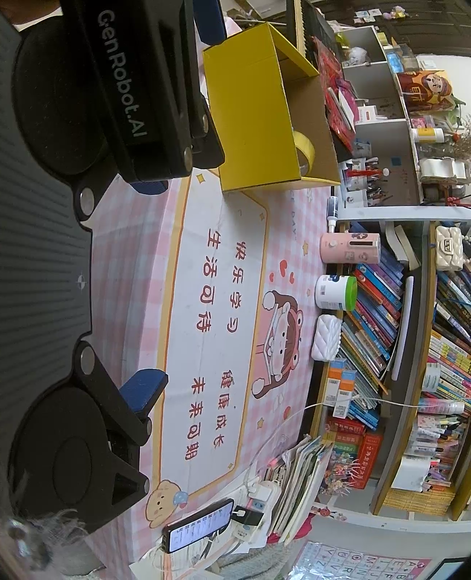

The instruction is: Organize objects

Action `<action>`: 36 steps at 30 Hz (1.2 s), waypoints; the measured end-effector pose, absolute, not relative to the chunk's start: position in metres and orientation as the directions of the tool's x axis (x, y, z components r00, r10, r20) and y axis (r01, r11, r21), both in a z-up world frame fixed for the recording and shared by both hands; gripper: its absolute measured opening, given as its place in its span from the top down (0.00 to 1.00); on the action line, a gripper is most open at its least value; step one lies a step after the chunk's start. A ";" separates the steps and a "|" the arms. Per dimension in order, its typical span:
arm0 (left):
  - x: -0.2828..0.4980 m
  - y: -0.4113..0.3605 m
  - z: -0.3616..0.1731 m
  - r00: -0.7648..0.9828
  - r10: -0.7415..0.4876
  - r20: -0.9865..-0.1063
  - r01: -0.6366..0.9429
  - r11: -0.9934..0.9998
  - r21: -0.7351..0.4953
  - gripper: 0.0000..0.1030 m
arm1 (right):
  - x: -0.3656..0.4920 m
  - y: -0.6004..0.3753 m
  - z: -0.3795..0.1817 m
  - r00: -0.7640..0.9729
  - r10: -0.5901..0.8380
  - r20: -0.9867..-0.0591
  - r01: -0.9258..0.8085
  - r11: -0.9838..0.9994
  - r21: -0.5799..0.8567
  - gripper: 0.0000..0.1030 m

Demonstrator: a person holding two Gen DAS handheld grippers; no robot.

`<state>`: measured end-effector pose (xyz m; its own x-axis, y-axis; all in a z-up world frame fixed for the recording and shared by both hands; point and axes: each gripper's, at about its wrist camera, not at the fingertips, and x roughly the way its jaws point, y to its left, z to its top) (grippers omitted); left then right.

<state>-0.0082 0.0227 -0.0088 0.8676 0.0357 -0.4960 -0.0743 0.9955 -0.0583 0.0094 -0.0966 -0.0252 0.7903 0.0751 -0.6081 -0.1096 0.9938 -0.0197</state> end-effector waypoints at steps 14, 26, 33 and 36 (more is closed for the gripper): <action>-0.011 0.020 -0.011 0.870 0.034 -0.492 -0.069 0.996 -0.054 0.00 | 0.008 -0.105 -0.021 0.797 0.066 -0.601 -0.105 0.994 -0.030 0.00; -0.010 0.020 -0.008 0.865 0.015 -0.502 -0.059 0.996 -0.070 0.00 | 0.010 -0.107 -0.020 0.797 0.063 -0.601 -0.105 0.994 -0.036 0.00; -0.009 0.020 -0.007 0.863 0.017 -0.504 -0.062 0.996 -0.072 0.00 | 0.010 -0.108 -0.019 0.799 0.062 -0.599 -0.104 0.994 -0.036 0.00; -0.008 0.020 -0.009 0.858 0.020 -0.514 -0.068 0.995 -0.074 0.00 | 0.010 -0.109 -0.018 0.798 0.062 -0.600 -0.104 0.994 -0.036 0.00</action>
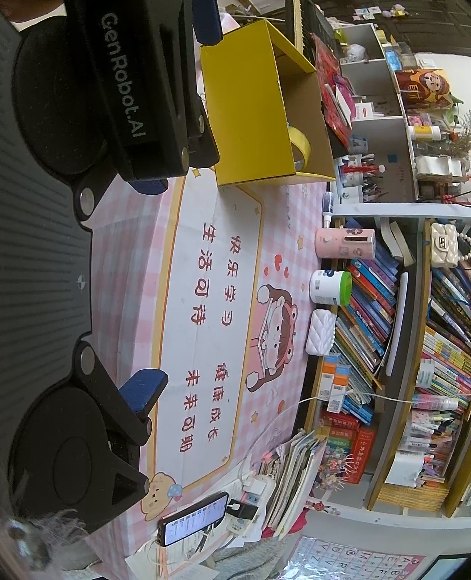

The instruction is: Organize objects

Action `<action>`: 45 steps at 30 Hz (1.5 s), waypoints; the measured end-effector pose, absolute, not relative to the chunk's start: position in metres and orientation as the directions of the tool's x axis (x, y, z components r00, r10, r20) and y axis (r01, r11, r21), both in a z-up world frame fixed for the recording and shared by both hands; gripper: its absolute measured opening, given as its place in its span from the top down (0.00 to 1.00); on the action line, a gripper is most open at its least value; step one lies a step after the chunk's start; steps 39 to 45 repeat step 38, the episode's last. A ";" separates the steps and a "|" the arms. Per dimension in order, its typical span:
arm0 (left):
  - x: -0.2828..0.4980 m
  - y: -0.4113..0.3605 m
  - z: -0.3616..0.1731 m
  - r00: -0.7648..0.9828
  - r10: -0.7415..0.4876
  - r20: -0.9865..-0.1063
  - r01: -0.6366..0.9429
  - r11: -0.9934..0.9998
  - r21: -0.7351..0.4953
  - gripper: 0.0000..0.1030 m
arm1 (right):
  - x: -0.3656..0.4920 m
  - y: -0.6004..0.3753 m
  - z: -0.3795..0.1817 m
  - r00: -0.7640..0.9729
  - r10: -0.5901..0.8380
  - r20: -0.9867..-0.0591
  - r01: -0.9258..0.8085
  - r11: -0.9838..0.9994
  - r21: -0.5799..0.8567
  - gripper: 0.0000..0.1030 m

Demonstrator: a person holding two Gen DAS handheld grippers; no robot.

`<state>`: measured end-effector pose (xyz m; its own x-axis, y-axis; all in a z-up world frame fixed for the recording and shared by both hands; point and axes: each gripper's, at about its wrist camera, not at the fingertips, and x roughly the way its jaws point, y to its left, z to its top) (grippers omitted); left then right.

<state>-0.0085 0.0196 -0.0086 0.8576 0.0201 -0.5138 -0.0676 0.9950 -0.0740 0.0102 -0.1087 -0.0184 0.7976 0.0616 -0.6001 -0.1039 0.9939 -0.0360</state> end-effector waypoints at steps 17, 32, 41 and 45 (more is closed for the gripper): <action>-0.004 0.022 -0.011 0.846 0.021 -0.533 -0.072 0.994 -0.077 0.00 | 0.012 -0.106 -0.022 0.791 0.053 -0.610 -0.102 0.994 -0.046 0.00; 0.000 0.023 -0.013 0.834 0.014 -0.552 -0.070 0.994 -0.080 0.00 | 0.015 -0.103 -0.027 0.784 0.043 -0.620 -0.098 0.994 -0.054 0.00; 0.004 0.024 -0.013 0.825 0.019 -0.564 -0.074 0.994 -0.075 0.00 | 0.016 -0.101 -0.028 0.778 0.046 -0.626 -0.103 0.993 -0.055 0.00; 0.004 0.024 -0.013 0.825 0.019 -0.564 -0.074 0.994 -0.075 0.00 | 0.016 -0.101 -0.028 0.778 0.046 -0.626 -0.103 0.993 -0.055 0.00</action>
